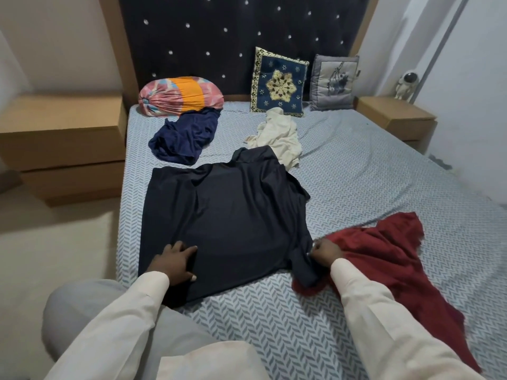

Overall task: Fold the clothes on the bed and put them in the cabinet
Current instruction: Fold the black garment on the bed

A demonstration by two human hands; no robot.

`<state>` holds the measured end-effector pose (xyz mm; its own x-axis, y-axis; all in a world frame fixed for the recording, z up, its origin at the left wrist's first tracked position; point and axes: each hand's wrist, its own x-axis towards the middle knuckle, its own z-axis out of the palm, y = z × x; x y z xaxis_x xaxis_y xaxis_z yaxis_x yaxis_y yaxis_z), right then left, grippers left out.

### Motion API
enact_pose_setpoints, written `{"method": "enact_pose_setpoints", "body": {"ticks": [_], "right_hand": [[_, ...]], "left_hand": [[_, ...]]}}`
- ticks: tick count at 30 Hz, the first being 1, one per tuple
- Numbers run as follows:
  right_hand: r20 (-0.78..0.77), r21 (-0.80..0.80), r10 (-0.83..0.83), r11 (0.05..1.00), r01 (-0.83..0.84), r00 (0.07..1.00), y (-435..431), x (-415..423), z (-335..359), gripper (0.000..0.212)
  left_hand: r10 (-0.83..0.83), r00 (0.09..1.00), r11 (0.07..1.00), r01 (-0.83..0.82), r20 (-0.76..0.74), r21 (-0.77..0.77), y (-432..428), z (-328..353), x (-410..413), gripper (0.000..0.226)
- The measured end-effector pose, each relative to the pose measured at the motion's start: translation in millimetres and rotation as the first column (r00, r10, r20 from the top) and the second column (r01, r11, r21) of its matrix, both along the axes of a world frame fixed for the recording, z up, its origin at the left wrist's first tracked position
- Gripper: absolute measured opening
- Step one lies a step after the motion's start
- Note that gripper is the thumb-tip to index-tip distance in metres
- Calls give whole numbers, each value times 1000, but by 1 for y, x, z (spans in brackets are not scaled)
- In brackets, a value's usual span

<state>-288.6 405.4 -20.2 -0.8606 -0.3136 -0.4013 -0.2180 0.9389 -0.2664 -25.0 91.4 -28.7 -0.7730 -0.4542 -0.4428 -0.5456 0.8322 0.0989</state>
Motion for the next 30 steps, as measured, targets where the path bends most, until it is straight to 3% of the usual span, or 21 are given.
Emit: {"method": "enact_pose_setpoints", "body": {"ticks": [3,6,7,8,10,12,16,21,23,25,27,30], "right_hand": [[-16,-136,-47,990,45,999,-6,-10,3,20],[4,-197,13,980,-12,1000,8,-26,9,1],[10,-201,31,979,-28,999,15,-32,10,6],[-7,-250,2,968,-4,1000,25,-40,9,10],[16,-359,-265,899,253,964,49,-46,14,29],[-16,-268,-373,895,356,927,69,-58,8,36],[23,-73,-287,955,288,958,71,-60,7,22],[-42,-271,-317,916,295,947,35,-59,3,28],[-52,-246,-303,927,282,951,23,-61,0,44],[-79,-126,-285,953,274,955,17,-65,-5,40],[-173,-23,-321,946,322,931,17,-64,-6,36],[-398,30,-299,941,338,867,2,-64,-4,43]], "left_hand": [[20,999,1000,-20,27,-12,-2,0,-2,94],[45,997,999,-44,67,-7,-2,0,-7,100],[55,995,998,-55,80,-6,-1,1,-8,102],[60,994,998,-60,91,-10,1,3,-11,103],[66,991,998,-64,119,-26,5,5,-15,102],[75,986,997,-71,152,-29,8,6,-19,101],[95,974,995,-87,207,-47,11,8,-27,104],[131,967,991,-122,219,-51,10,7,-27,105],[128,969,992,-121,211,-44,9,6,-25,106],[139,971,990,-135,194,-32,4,8,-23,107],[148,977,989,-149,154,-9,-3,12,-25,102],[191,981,982,-191,29,-2,-17,14,-33,73]]}}
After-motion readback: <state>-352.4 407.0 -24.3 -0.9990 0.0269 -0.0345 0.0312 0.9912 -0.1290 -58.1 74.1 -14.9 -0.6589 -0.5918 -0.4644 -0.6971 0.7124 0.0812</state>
